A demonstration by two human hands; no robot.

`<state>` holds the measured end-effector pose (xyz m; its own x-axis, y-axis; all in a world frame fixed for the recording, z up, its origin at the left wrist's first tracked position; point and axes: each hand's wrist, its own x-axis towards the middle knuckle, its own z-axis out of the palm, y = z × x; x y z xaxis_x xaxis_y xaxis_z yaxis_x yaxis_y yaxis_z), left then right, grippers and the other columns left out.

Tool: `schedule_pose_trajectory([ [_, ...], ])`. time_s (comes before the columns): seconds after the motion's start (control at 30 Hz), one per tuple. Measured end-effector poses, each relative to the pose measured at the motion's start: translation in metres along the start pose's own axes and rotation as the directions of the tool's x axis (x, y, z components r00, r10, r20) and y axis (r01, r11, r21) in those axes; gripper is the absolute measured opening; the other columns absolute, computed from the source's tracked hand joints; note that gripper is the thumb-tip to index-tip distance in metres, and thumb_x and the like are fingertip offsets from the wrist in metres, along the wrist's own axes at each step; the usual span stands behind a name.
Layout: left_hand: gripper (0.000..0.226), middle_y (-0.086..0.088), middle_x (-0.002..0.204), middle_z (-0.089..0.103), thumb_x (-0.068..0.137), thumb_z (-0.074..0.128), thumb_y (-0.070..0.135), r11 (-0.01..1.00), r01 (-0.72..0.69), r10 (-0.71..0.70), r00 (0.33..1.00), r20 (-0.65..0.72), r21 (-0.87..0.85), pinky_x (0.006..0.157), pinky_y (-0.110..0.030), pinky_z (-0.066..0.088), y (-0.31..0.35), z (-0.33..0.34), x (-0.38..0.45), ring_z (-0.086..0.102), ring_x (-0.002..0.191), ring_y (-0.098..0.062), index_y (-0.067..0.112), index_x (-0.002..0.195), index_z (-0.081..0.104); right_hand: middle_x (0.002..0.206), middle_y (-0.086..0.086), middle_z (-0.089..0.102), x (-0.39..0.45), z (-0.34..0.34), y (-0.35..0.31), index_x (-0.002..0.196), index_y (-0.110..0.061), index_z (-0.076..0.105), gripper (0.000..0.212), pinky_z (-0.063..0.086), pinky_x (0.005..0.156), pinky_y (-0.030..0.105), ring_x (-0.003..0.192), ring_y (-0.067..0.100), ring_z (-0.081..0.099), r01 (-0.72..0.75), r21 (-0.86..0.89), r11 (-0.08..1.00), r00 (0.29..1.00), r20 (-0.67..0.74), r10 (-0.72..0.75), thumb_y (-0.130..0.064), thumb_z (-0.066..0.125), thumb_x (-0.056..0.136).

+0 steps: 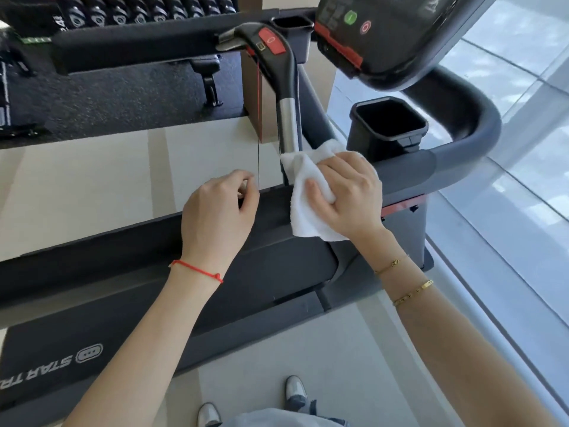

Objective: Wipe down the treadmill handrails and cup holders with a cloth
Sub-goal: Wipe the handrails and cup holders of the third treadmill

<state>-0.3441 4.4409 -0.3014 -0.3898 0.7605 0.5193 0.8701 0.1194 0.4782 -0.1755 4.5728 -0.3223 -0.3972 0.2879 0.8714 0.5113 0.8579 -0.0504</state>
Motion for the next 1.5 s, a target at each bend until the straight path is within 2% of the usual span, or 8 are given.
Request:
schedule_pose_trajectory([
  [0.3,0.032,-0.005,0.068,0.067,0.100,0.046,0.023,0.997,0.036,-0.037,0.999,0.013,0.063,0.059,-0.035,0.048,0.034,0.024,-0.002,0.057,0.060,-0.024,0.009,0.087,0.073,0.059,0.004,0.051,-0.001,-0.011,0.011,0.057,-0.008,0.051,0.038,0.040,0.065,0.039,0.063,0.027,0.046,-0.022,0.052,0.998,1.000,0.018,0.021,-0.022,0.057,0.092],
  [0.47,0.036,0.000,0.059,0.061,0.101,0.044,0.026,0.994,0.041,-0.041,0.999,0.002,0.098,0.047,-0.019,0.033,0.043,0.033,0.002,0.050,0.052,-0.016,0.014,0.083,0.074,0.059,0.002,0.047,-0.004,-0.039,0.079,0.057,-0.010,0.048,0.037,0.039,0.071,0.038,0.068,0.030,0.049,-0.068,-0.032,0.997,0.998,0.008,0.069,-0.021,0.049,0.093],
  [0.6,0.050,-0.001,0.045,0.045,0.102,0.039,0.032,0.965,0.096,-0.092,0.995,-0.025,0.245,0.044,-0.021,0.023,0.043,0.042,0.002,0.042,0.043,-0.018,0.014,0.065,0.068,0.058,0.006,0.048,-0.003,-0.036,0.072,0.057,-0.015,0.039,0.038,0.040,0.070,0.039,0.069,0.030,0.050,-0.144,-0.048,0.988,0.989,-0.032,0.142,-0.022,0.048,0.093],
  [0.73,0.054,-0.002,0.043,0.039,0.101,0.040,0.032,0.937,0.112,-0.092,0.993,-0.076,0.331,0.045,-0.020,0.015,0.042,0.045,0.000,0.036,0.041,-0.020,0.014,0.054,0.059,0.060,0.006,0.050,-0.005,-0.021,0.036,0.057,-0.009,0.051,0.039,0.040,0.068,0.042,0.069,0.028,0.048,-0.129,0.016,0.991,0.991,0.028,0.129,-0.025,0.053,0.093],
  [0.9,0.054,0.002,0.041,0.036,0.100,0.043,0.031,0.934,0.118,-0.091,0.991,-0.095,0.337,0.047,-0.018,0.013,0.044,0.046,-0.001,0.031,0.038,-0.015,0.018,0.048,0.045,0.071,0.005,0.061,-0.009,-0.024,0.045,0.072,-0.007,0.066,0.033,0.042,0.068,0.038,0.070,0.028,0.051,0.048,0.057,0.997,0.998,0.046,-0.050,-0.029,0.056,0.095],
  [1.17,0.054,0.000,0.044,0.043,0.101,0.036,0.034,0.933,0.126,-0.106,0.991,-0.076,0.338,0.046,-0.019,0.015,0.045,0.044,-0.001,0.038,0.042,-0.017,0.016,0.059,0.065,0.075,0.006,0.064,-0.016,-0.048,0.115,0.068,-0.005,0.059,0.032,0.041,0.079,0.035,0.080,0.032,0.055,-0.013,-0.054,0.998,0.998,-0.062,0.009,-0.019,0.051,0.096],
  [1.37,0.044,-0.001,0.050,0.048,0.102,0.042,0.030,0.977,0.037,-0.045,0.998,0.033,0.209,0.044,-0.021,0.028,0.039,0.028,-0.004,0.044,0.047,-0.017,0.011,0.074,0.070,0.065,0.004,0.056,-0.013,-0.035,0.077,0.061,-0.009,0.051,0.036,0.042,0.074,0.037,0.077,0.030,0.054,-0.099,-0.100,0.990,0.993,-0.072,0.092,-0.021,0.051,0.095],
  [1.5,0.033,-0.001,0.066,0.066,0.100,0.047,0.025,0.984,0.013,-0.020,0.999,0.037,0.180,0.058,-0.024,0.041,0.024,0.001,-0.016,0.053,0.056,-0.020,0.011,0.085,0.074,0.063,0.005,0.053,-0.007,-0.015,0.022,0.060,-0.009,0.051,0.035,0.042,0.068,0.039,0.071,0.028,0.050,-0.074,-0.043,0.996,0.997,-0.038,0.072,-0.020,0.054,0.093],
])
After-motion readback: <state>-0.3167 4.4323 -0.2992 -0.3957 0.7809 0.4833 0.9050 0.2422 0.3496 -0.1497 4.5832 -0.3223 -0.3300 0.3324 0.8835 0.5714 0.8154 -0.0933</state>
